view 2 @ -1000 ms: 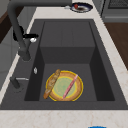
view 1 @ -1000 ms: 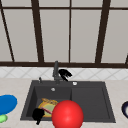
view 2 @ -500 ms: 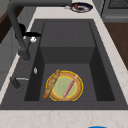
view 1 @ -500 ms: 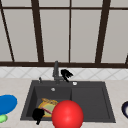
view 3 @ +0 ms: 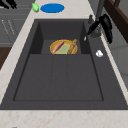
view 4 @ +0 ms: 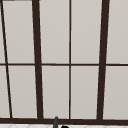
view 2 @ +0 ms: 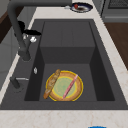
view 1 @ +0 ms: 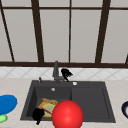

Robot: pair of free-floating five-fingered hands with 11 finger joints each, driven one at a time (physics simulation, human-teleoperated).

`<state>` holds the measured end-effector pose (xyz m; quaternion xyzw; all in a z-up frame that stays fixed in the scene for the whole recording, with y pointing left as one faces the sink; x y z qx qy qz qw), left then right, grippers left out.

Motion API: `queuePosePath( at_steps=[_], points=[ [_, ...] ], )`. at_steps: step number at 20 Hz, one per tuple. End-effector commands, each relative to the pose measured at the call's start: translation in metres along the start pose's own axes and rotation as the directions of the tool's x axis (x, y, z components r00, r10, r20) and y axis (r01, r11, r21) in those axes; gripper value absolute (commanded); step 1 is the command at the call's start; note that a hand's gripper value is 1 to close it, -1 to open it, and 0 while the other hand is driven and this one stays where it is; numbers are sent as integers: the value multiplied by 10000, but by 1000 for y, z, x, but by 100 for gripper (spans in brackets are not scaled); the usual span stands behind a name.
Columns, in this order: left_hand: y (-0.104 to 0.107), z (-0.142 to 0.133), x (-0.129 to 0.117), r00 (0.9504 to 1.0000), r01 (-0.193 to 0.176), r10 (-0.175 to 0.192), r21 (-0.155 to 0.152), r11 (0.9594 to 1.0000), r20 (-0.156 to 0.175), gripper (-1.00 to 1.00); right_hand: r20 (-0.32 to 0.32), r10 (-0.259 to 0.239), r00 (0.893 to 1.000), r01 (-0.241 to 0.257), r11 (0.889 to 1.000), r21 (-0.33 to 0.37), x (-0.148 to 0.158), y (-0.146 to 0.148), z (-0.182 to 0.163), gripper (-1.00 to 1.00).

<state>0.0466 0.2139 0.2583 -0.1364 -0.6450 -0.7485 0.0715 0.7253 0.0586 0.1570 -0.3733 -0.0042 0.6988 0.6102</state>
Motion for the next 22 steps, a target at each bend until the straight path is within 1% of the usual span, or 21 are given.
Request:
queuePosePath(
  at_steps=[1, 7, 8, 9, 11, 14, 15, 16, 18, 21, 22],
  points=[
    [0, 0, 0, 10000, 0, 0, 0, 10000, 0, 0, 688, -1237, 9899, 1246, 9922, -99, -2, -3, 3, -100],
    [0, 0, 0, 10000, 0, 0, 0, 10000, 0, 0, 1077, -1479, 9831, 1490, 9888, -26, -2, -2, 4, -100],
    [0, 0, 0, 10000, 0, 0, 0, 10000, 0, 0, 1148, -1509, 9819, 1521, 9884, -17, -2, -2, 5, 100],
    [0, 0, 0, 10000, 0, 0, 0, 10000, 0, 0, 1273, -1303, 9833, 1330, 9910, -127, -2, -3, 5, 100],
    [0, 0, 0, 10000, 0, 0, 0, 10000, 0, 0, 1368, -1478, 9795, 1537, 9875, -338, 1, -6, 10, 100],
    [0, 0, 0, 10000, 0, 0, 0, 10000, 0, 0, 1234, -1561, 9800, 1636, 9851, -523, 3, -13, 22, 100],
    [0, 0, 0, 10000, 0, 0, 0, 10000, 0, 0, 990, -1395, 9853, 1446, 9884, -458, 8, -15, 26, 100],
    [0, 0, 0, 10000, 0, 0, 0, 10000, 0, 0, 594, -1303, 9897, 1337, 9894, -573, 6, -18, 31, 100],
    [0, 0, 0, 10000, 0, 0, 0, 10000, 0, 0, 183, -1289, 9915, 1298, 9894, -650, 14, -15, 30, 100],
    [0, 0, 0, 10000, 0, 0, 0, 10000, 0, 0, -506, -921, 9945, 868, 9914, -975, 23, -13, 32, 100],
    [0, 0, 0, 10000, 0, 0, 0, 10000, 0, 0, -567, -882, 9945, 823, 9917, -989, 24, -13, 32, 100]
  ],
)
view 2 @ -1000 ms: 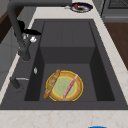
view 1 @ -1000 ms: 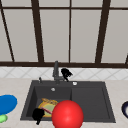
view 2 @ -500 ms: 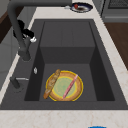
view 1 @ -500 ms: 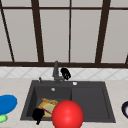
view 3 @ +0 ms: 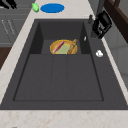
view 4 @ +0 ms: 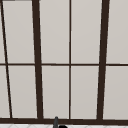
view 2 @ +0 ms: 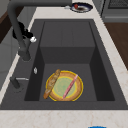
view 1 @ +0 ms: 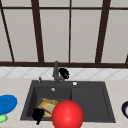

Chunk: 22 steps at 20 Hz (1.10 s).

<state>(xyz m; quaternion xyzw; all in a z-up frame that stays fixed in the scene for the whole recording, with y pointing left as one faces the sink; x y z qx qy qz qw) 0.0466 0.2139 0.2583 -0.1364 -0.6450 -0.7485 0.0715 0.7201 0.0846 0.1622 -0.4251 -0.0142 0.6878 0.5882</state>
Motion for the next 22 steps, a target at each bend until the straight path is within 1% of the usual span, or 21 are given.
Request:
queuePosePath(
  at_steps=[1, 5, 10, 13, 18, 22],
  points=[
    [0, 0, 0, 10000, 0, 0, 0, 10000, 0, 0, -6, -934, 9956, 934, 9956, 6, 4, -9, 12, 100],
    [0, 0, 0, 10000, 0, 0, 0, 10000, 0, 0, -90, -896, 9959, 896, 9960, -33, 6, -10, 6, 100],
    [0, 0, 0, 10000, 0, 0, 0, 10000, 0, 0, -497, -900, 9947, 892, 9959, -178, 5, -12, 3, 100],
    [0, 0, 0, 10000, 0, 0, 0, 10000, 0, 0, -437, -1065, 9934, 1050, 9939, -341, 2, -10, 4, 100],
    [0, 0, 0, 10000, 0, 0, 0, 10000, 0, 0, -867, -1150, 9896, 1113, 9927, -463, 3, -10, 7, 100],
    [0, 0, 0, 10000, 0, 0, 0, 10000, 0, 0, -1042, -1174, 9876, 1127, 9924, -504, 5, -9, 7, 100]
  ],
)
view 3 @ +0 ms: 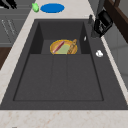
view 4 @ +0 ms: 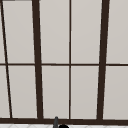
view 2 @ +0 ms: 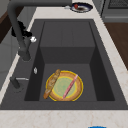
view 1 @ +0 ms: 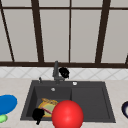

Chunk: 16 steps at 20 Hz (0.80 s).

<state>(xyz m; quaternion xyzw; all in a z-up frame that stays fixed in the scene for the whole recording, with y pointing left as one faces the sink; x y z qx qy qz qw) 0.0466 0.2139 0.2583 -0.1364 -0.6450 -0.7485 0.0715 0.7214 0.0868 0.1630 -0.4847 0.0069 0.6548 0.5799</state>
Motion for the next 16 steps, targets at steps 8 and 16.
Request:
queuePosePath(
  at_steps=[8, 16],
  points=[
    [0, 0, 0, 10000, 0, 0, 0, 10000, 0, 0, 126, -1097, 9939, 1095, 9939, 96, 5, -6, 6, 100],
    [0, 0, 0, 10000, 0, 0, 0, 10000, 0, 0, -214, -968, 9951, 965, 9953, -114, 6, -11, 14, 100]
  ],
)
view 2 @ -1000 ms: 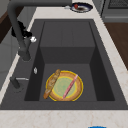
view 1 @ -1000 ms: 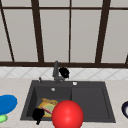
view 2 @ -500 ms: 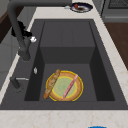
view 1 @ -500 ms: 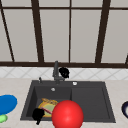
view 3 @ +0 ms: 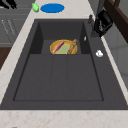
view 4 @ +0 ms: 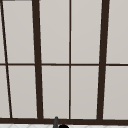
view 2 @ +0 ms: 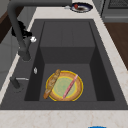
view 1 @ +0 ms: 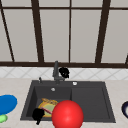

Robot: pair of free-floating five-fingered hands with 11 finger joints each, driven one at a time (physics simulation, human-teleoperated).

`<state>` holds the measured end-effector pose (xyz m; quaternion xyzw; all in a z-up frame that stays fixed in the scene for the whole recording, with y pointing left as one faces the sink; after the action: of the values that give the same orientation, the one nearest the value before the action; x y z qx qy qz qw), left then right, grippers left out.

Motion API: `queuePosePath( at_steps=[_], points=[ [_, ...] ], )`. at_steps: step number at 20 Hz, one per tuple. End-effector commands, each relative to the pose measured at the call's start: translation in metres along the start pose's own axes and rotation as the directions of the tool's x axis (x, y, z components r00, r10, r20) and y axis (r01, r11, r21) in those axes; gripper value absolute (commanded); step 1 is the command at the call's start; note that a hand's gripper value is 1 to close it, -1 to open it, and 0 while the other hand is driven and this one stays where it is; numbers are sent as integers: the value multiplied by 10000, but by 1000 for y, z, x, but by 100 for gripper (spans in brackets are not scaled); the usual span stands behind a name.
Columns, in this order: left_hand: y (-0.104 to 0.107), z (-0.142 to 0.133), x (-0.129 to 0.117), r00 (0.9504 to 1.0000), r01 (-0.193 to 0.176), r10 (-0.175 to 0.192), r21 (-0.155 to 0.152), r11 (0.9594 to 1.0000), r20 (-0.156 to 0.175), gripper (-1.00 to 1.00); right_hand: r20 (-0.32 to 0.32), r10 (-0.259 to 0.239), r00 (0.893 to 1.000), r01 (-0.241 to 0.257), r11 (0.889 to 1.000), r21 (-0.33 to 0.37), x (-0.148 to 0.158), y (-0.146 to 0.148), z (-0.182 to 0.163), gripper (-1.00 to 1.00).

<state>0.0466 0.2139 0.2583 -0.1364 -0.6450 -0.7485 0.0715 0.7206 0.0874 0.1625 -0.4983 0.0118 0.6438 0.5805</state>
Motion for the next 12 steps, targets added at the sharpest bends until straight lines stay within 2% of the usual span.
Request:
queuePosePath(
  at_steps=[1, 12],
  points=[
    [0, 0, 0, 10000, 0, 0, 0, 10000, 0, 0, 58, -879, 9961, 879, 9961, 13, 5, -12, 13, 100],
    [0, 0, 0, 10000, 0, 0, 0, 10000, 0, 0, 237, -687, 9974, 689, 9976, -84, 12, -12, 18, 100]
  ],
)
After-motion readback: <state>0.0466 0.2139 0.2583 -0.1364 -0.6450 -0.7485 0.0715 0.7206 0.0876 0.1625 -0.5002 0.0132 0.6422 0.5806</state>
